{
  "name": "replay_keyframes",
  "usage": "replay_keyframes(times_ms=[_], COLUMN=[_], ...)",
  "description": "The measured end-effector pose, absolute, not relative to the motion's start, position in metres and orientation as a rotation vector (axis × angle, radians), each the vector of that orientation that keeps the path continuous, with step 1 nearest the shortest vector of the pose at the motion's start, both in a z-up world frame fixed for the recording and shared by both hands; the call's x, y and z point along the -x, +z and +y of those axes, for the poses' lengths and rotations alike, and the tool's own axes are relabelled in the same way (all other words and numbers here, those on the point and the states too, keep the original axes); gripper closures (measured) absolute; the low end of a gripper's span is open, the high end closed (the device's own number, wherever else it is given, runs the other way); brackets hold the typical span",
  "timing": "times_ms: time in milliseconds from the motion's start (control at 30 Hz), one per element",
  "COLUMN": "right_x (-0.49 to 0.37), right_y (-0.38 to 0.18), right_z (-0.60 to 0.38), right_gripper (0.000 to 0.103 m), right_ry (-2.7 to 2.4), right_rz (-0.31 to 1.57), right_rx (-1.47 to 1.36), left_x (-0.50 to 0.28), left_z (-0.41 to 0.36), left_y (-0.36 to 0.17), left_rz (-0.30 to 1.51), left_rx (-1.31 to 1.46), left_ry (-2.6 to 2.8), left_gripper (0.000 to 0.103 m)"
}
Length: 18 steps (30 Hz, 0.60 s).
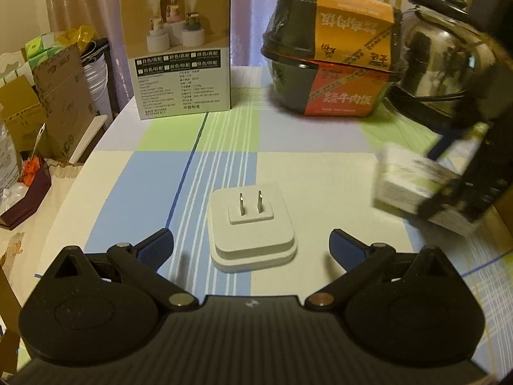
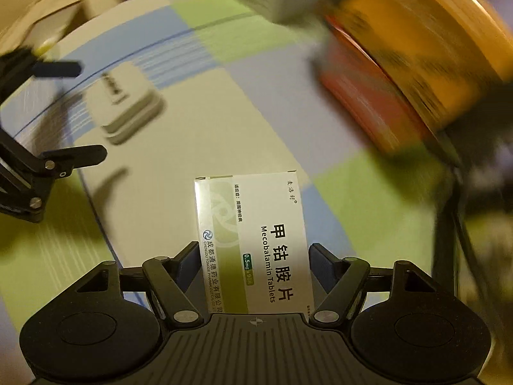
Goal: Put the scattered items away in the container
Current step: 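Grasp the white medicine box with the right tool while the left grasps the white plug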
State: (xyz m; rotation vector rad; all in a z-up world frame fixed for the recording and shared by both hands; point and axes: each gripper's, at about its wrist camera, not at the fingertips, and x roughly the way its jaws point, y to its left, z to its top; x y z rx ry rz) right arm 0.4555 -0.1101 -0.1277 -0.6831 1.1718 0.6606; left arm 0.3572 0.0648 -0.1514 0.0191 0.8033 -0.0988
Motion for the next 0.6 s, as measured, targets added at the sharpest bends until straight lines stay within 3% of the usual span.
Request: replay_keyframes(times_ms=[167, 333, 367, 467, 600], right_x=[-0.426, -0.382, -0.376, -0.357, -0.337], right_y=[-0.116, -0.108, -0.107, -0.106, -0.097], right_z=[-0.121, -0.124, -0.126, -0.134, -0.146], right_gripper=[0.028, 0.028, 0.028, 0.028, 0.028], right_ry=[0.577, 0.576, 0.567, 0.549, 0.52], right_rz=[1.181, 1.148, 1.143, 1.131, 1.113], right_rx=[0.541, 0.477, 0.463, 0.434, 0.374], left_x=[-0.366, -0.374, -0.376, -0.381, -0.373], left_z=[0.062, 0.06, 0.059, 0.06, 0.058], left_y=[-0.155, -0.16, -0.161, -0.165, -0.16], left_rz=[0.802, 0.809, 0.811, 0.83, 0.847], left_rx=[-0.014, 0.0, -0.001, -0.01, -0.021], left_ry=[-0.09, -0.101, -0.099, -0.097, -0.124], left_gripper=[0.003, 0.012, 0.015, 0.039, 0.043])
